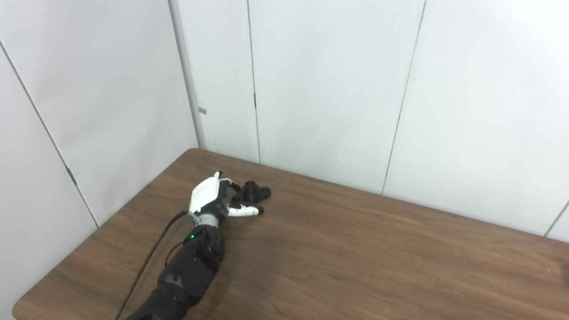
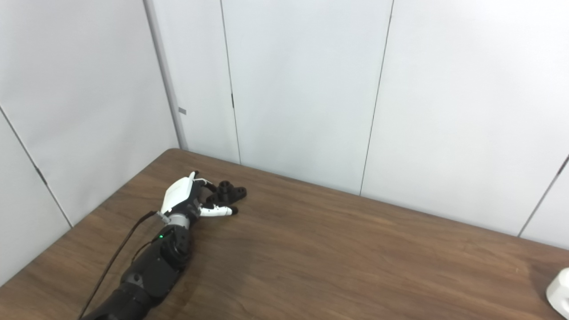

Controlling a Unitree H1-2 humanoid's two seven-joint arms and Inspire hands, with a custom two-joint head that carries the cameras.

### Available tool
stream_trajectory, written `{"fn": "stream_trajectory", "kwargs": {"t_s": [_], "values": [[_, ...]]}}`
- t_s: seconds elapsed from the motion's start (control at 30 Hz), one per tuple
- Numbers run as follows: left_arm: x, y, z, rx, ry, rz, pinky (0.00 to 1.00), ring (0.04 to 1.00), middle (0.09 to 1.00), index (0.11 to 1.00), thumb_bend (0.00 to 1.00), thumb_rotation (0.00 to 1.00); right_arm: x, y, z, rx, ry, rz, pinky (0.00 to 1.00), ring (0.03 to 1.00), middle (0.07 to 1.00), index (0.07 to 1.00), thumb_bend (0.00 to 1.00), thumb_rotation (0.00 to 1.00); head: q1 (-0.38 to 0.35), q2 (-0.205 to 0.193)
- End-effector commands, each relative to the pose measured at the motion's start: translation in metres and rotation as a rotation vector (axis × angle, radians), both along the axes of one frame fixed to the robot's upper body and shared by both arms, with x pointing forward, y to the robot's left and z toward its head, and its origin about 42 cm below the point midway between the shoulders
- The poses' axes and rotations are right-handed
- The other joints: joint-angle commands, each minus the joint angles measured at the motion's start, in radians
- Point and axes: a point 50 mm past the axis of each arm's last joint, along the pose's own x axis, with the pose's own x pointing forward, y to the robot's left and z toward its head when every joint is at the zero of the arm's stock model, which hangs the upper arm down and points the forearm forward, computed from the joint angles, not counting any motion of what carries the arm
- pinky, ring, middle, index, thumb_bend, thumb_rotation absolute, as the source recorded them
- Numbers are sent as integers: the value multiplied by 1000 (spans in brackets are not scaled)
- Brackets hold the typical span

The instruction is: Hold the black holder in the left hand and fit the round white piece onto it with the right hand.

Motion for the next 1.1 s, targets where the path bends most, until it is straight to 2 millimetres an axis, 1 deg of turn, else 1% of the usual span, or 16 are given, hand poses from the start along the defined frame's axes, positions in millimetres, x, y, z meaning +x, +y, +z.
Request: {"fn": "stream_trajectory", "kwargs": {"t_s": [0.0, 0.03, 0.07, 0.17, 0.3, 0.47, 0.63, 0.7, 0.73, 0.8, 0.87, 0.97, 1.0, 1.07], "values": [[6, -9, 0, 1, 6, -33, 1000, 1000, 1000, 546, 719, 92, -26, 14, -34, 80, 97, -44, 932, 994, 991, 948, 685, 769, 0, 1], [6, -9, -1, 4, 4, -36, 1000, 1000, 995, 509, 605, 71, -26, 15, -34, 78, 97, -45, 944, 994, 989, 950, 689, 778, -1, 1], [6, -9, -2, 11, 2, -40, 1000, 1000, 988, 495, 566, 63, -27, 15, -34, 79, 95, -45, 953, 996, 990, 951, 690, 781, -2, 2], [6, -8, -6, 42, -6, -44, 1000, 1000, 952, 480, 527, 46, -27, 15, -34, 85, 92, -44, 988, 1000, 995, 962, 692, 784, -2, 2], [6, -7, -9, 66, -13, -44, 1000, 1000, 935, 478, 522, 43, -27, 15, -34, 92, 91, -43, 1000, 1000, 1000, 974, 684, 776, -1, 1], [4, -4, -10, 72, -13, -45, 1000, 1000, 936, 478, 521, 43, -27, 16, -34, 83, 91, -42, 1000, 1000, 998, 973, 672, 790, -3, 2], [1, -1, -13, 81, 3, -54, 1000, 1000, 938, 479, 522, 44, -25, 18, -35, 92, 91, -43, 1000, 1000, 988, 964, 664, 777, -16, 2], [-2, 1, -14, 98, 13, -59, 1000, 1000, 937, 479, 522, 45, -25, 20, -35, 84, 89, -41, 1000, 996, 978, 955, 660, 779, -44, 7], [-3, 2, -15, 103, 14, -63, 1000, 1000, 936, 479, 522, 45, -25, 21, -35, 74, 88, -41, 1000, 991, 971, 949, 653, 784, -44, 7], [-6, 5, -16, 103, 10, -70, 1000, 1000, 935, 479, 522, 45, -24, 25, -34, 63, 80, -37, 993, 979, 959, 939, 652, 801, -75, 17], [-10, 5, -16, 92, -5, -80, 1000, 1000, 933, 479, 522, 44, -24, 29, -32, 56, 77, -38, 989, 974, 953, 933, 660, 811, -85, 21], [-17, 2, -17, 82, -39, -106, 1000, 1000, 938, 480, 523, 45, -22, 33, -30, 46, 75, -37, 929, 932, 919, 892, 696, 831, -100, 26], [-20, 0, -16, 86, -52, -119, 1000, 1000, 946, 480, 523, 46, -21, 35, -29, 47, 74, -35, 891, 914, 905, 870, 700, 820, -105, 29], [-24, -4, -13, 91, -69, -143, 1000, 1000, 953, 480, 523, 46, -20, 38, -28, 54, 72, -32, 850, 897, 892, 852, 710, 807, -111, 32]]}}
